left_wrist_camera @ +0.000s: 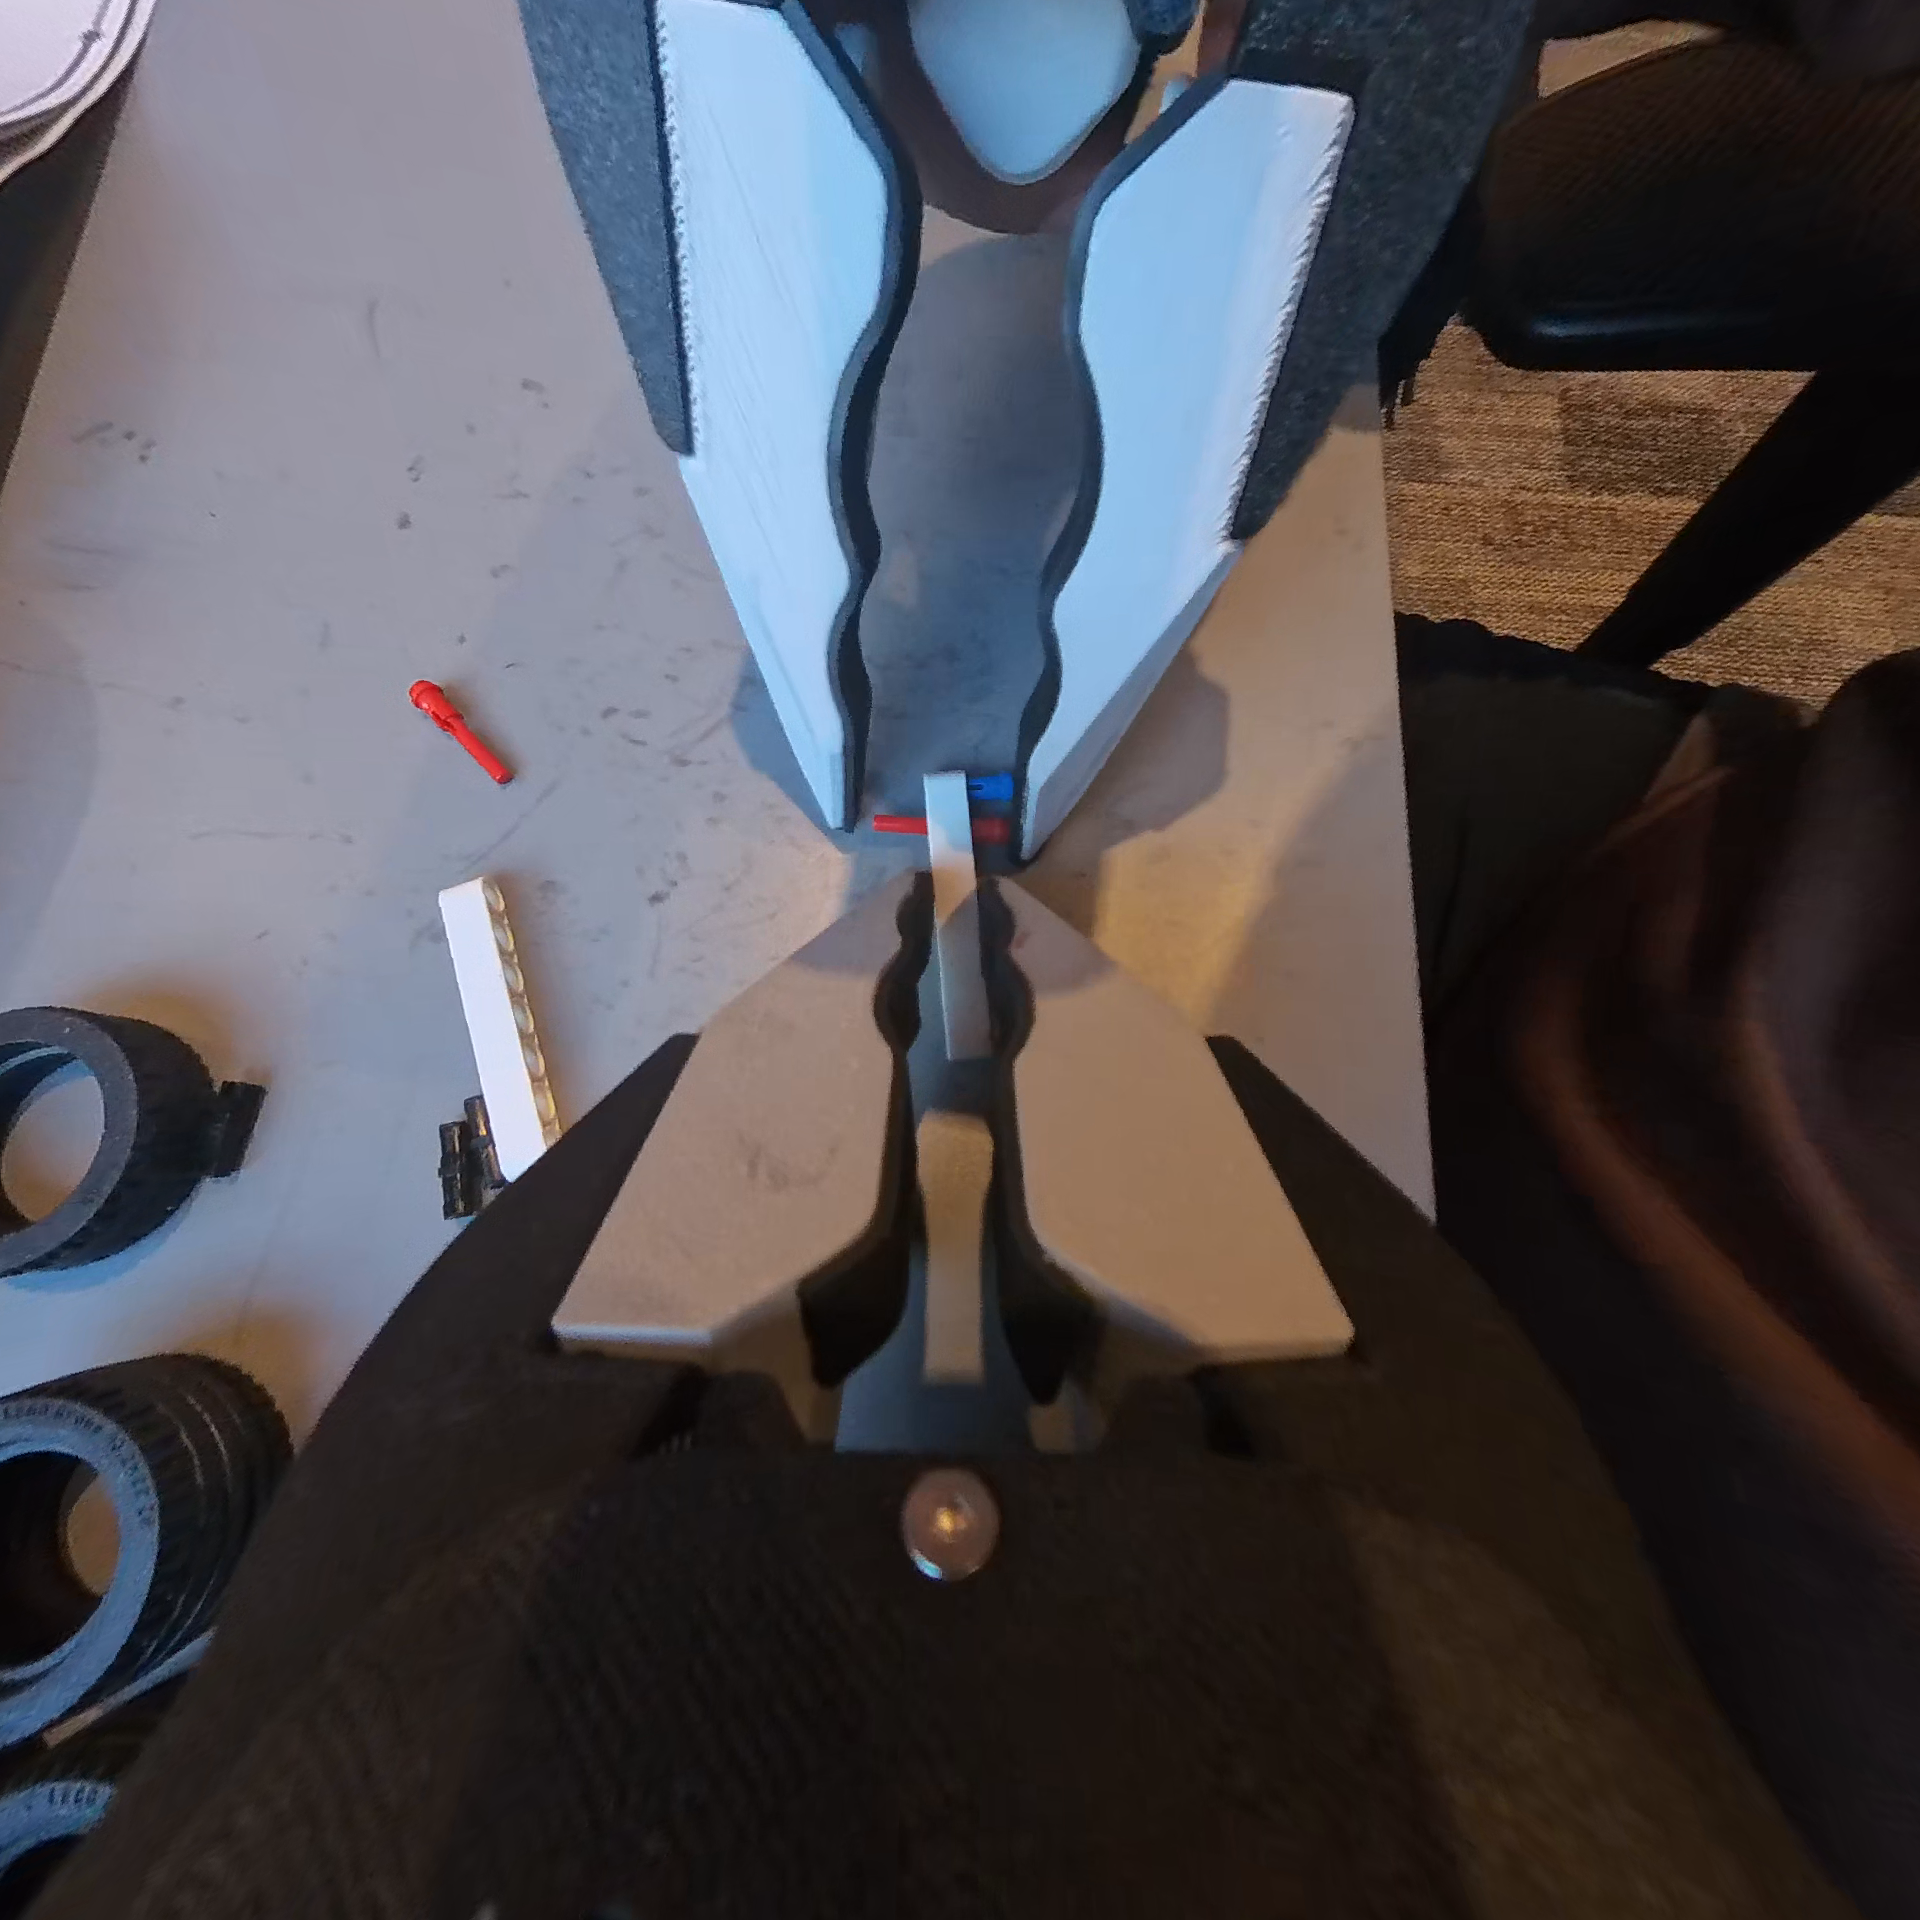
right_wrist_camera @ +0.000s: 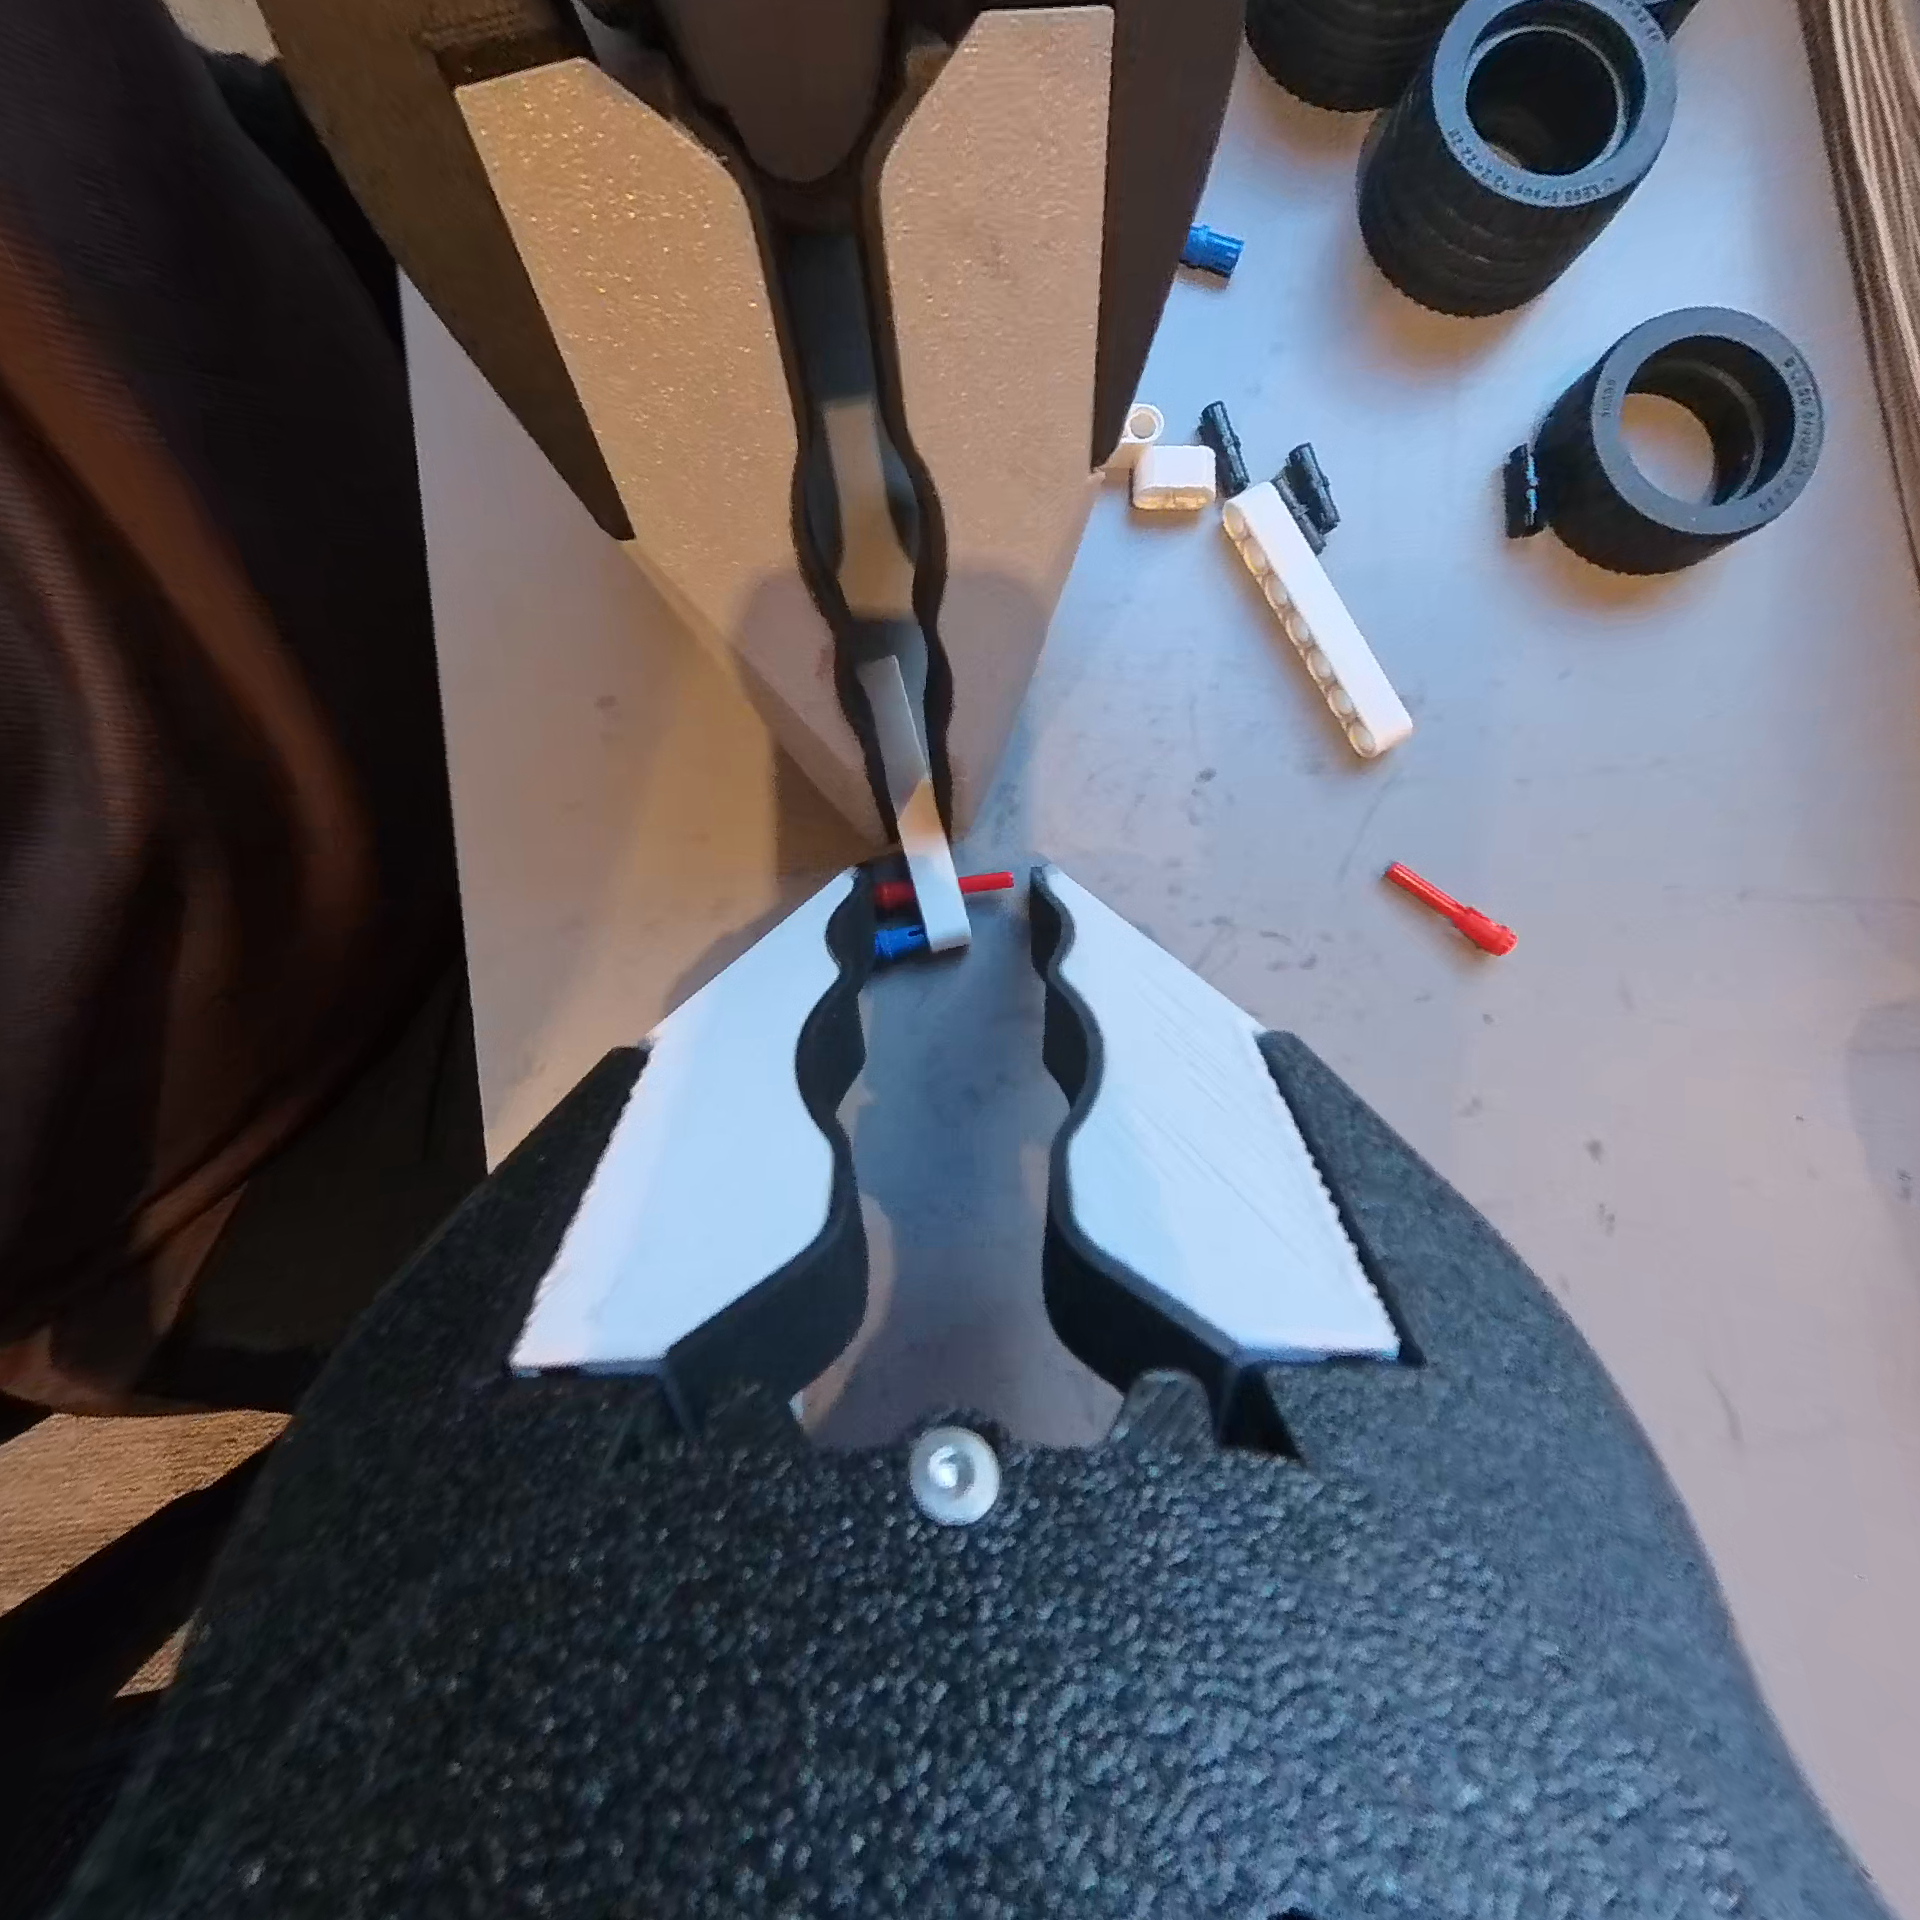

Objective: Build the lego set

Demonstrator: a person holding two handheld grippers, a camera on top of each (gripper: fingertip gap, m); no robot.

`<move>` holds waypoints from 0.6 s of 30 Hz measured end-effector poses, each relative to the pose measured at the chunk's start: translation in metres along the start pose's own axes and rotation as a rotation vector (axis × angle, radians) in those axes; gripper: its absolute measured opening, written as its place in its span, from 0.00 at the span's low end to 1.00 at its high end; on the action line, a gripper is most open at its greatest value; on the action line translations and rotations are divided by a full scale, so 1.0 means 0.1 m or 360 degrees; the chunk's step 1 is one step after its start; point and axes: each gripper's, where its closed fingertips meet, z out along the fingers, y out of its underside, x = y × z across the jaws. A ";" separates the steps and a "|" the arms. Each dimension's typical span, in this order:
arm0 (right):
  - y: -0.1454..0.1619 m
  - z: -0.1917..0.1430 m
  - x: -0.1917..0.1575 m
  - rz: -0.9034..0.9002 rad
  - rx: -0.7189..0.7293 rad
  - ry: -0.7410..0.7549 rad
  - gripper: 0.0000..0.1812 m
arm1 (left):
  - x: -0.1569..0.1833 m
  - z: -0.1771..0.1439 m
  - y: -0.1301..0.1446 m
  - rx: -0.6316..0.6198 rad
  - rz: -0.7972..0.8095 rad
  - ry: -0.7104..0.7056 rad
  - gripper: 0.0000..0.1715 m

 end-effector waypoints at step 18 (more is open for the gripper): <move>-0.01 0.01 -0.01 -0.0076 -0.0061 -0.0094 0.16 | 0.00 0.00 0.00 -0.0001 -0.0020 0.0006 0.03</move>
